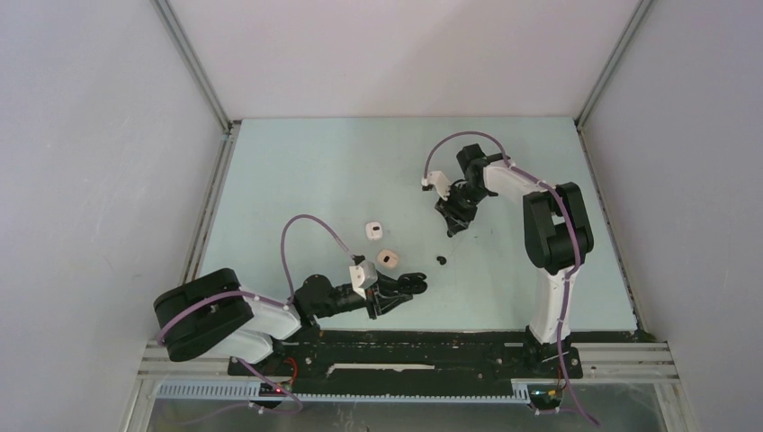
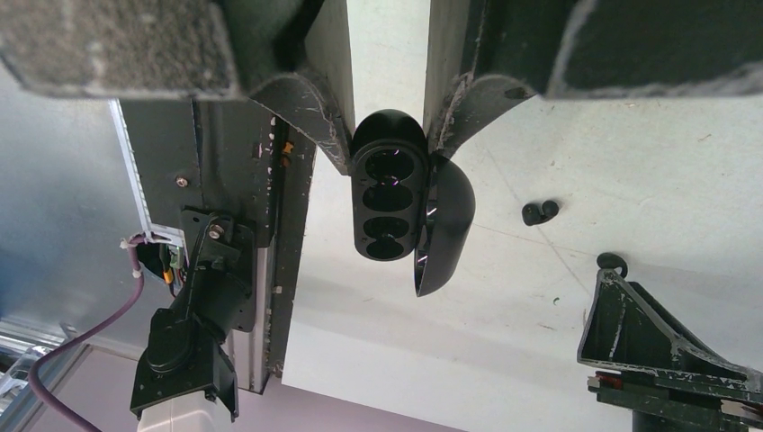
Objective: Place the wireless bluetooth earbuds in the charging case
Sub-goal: Pick up the right earbud from the center of the board.
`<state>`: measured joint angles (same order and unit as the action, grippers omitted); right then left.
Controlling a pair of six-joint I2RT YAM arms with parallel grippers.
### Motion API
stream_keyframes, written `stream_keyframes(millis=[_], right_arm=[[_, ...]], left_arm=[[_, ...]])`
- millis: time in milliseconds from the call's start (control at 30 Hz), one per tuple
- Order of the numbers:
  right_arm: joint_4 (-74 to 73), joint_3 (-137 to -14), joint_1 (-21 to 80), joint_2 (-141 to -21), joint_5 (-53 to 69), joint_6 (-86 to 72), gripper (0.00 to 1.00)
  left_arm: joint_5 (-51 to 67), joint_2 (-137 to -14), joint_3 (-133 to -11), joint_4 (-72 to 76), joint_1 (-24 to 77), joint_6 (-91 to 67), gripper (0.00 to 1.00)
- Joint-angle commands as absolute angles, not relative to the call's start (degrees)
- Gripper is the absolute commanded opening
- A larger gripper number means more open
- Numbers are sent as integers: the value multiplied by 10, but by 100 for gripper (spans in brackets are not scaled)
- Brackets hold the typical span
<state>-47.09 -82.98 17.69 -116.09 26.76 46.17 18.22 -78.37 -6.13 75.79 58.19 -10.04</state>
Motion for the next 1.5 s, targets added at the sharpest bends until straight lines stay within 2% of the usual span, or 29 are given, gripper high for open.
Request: stream_keyframes(millis=[0,333,667,1100,1467], right_arm=[[-482,-834,178,-1166,290,476,40],[-512,-837,177,-1168,320,491,35],[-505,-858,161,-1158,291,489,34],[-525,-920,171,-1202,256,505,34],[-543,-895,176,-1201,272,531,36]], left_arm=[[187,-787,-83,776,579,-95,0],[191,-785,-87,768,579,-95,0],[190,-782,-89,760,579,-92,0],[190,-789,-93,752,579,-93,0],[190,-788,-97,743,579,-92,0]])
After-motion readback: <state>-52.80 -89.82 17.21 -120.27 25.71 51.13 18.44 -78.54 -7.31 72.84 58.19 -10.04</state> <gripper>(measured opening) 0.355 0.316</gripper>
